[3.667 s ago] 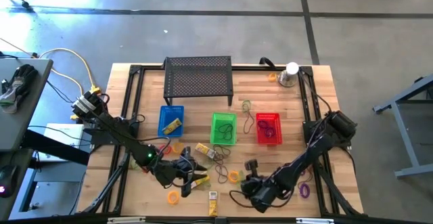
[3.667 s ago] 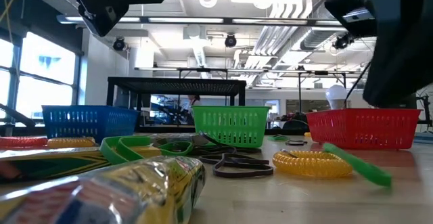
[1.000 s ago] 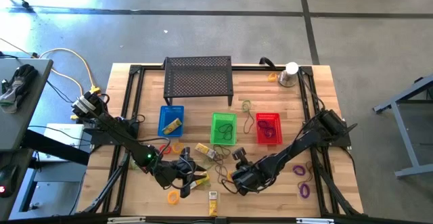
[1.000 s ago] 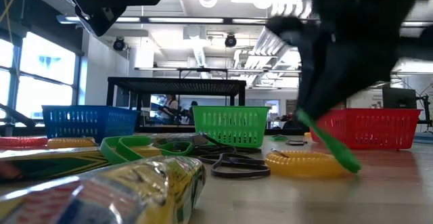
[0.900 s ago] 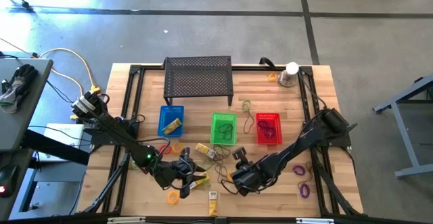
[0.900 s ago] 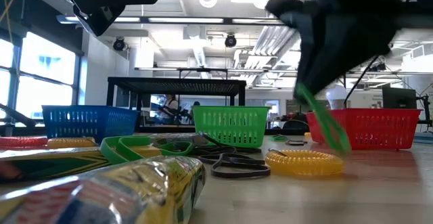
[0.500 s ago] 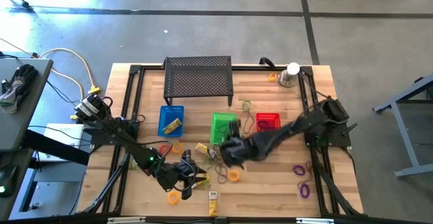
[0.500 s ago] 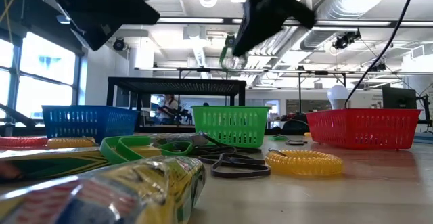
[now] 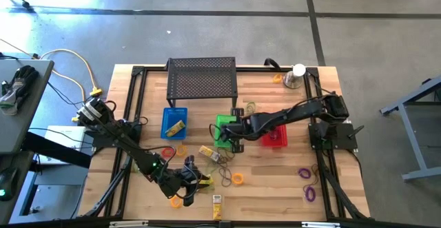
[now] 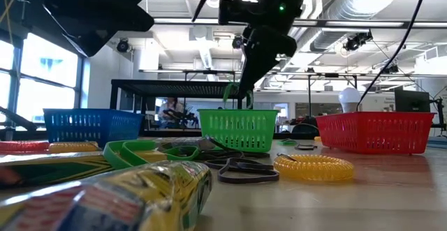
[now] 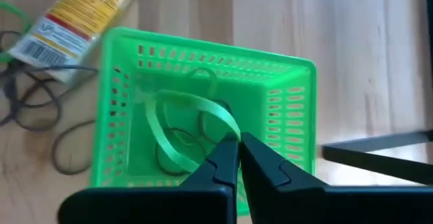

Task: Pick & Place Office Desk Supplies
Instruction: Put the green rubber band into the green bin, then put the crayon box into the blue bin

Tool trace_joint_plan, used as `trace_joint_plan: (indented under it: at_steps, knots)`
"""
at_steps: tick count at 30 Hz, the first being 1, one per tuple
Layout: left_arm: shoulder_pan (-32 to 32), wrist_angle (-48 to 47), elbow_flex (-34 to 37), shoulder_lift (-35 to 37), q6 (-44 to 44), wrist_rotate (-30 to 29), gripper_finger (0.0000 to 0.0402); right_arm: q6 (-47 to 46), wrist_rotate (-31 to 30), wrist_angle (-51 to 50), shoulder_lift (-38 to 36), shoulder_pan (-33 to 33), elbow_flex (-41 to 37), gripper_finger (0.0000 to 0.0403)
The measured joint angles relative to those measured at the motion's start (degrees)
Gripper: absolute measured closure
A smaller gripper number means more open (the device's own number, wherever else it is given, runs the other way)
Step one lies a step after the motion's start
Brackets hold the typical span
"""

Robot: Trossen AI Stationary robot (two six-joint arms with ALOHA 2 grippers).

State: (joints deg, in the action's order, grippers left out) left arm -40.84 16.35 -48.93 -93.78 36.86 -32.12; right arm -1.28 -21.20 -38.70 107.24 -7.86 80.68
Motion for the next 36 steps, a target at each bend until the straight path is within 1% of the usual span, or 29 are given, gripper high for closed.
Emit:
trace_joint_plan:
  at_steps: [3, 5, 8, 12, 15, 17, 19, 21, 27, 33, 36]
  knots:
    - [0.0, 0.0, 0.0, 0.0, 0.0, 0.0, 0.0291, 0.0, -0.9, 0.5, 0.0, 0.0, 0.0, 0.0365]
    - [0.0, 0.0, 0.0, 0.0, 0.0, 0.0, 0.0291, 0.1, -2.6, 1.8, 0.0, 0.0, 0.0, 0.0343]
    - [-0.1, 0.0, 0.0, 0.0, 0.0, 0.0, 0.0291, 1.3, -8.2, 3.0, -0.4, -0.9, 0.0, 0.0305]
    - [-0.2, 0.0, 0.0, 0.0, 0.0, 0.0, 0.0291, 1.5, -15.9, 2.9, -3.1, -4.1, 0.0, 0.0257]
    - [-0.2, 0.0, 0.0, 0.0, 0.0, 0.0, 0.0291, -0.4, -19.0, 0.6, -5.4, -7.3, 0.0, 0.0229]
    - [-0.2, 0.0, 0.0, 0.0, 0.8, 0.0, 0.0291, -3.5, -20.0, -2.1, -7.6, -9.9, 0.0, 0.0215]
    - [-0.2, 0.0, 0.0, 0.0, 0.9, 0.2, 0.0291, -7.6, -20.1, -4.3, -9.3, -12.4, 0.1, 0.0205]
    - [-0.2, -0.1, 0.0, 0.0, 0.9, 0.3, 0.0291, -12.3, -19.0, -7.8, -10.7, -15.3, 0.1, 0.0201]
    - [1.1, 0.0, 0.0, 0.0, 0.2, 0.3, 0.0291, -24.6, -15.5, -13.1, -11.9, -22.3, 0.0, 0.0200]
    - [3.9, 0.0, 0.0, 0.0, 0.5, 0.6, 0.0277, -31.6, -14.7, -13.0, -11.2, -27.8, -0.1, 0.0200]
    - [5.1, 0.0, 0.0, 0.0, -1.7, 2.8, 0.0263, -33.8, -15.4, -12.6, -10.9, -29.5, -0.9, 0.0200]
